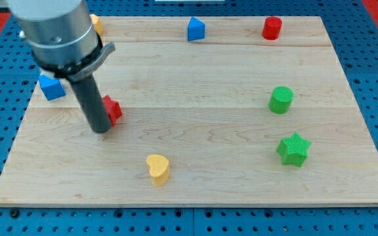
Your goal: Move the red star vertical to the blue cube
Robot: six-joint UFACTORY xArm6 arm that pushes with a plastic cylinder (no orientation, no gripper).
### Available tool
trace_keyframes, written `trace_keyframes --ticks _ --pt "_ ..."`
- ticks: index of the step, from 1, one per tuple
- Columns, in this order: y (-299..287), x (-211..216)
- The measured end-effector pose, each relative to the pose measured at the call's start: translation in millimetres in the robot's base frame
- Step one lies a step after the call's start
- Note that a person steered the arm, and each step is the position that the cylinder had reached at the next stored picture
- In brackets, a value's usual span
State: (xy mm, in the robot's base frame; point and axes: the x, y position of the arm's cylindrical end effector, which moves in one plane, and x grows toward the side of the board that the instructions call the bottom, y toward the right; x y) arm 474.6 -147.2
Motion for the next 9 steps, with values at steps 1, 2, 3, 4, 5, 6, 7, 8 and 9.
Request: trace_keyframes --ticks 1,2,3,4,5,6,7,8,9 --pt "-8.3 -35.9" --pt "18.7 -63.5" --pt "-2.9 -78.5" --pt "-18.6 -90.8" --pt "16.1 -110.6" --pt "79.2 -108.5" --pt "148.8 -110.1" --pt "176.0 -105.7" --pt "139.5 -101.7"
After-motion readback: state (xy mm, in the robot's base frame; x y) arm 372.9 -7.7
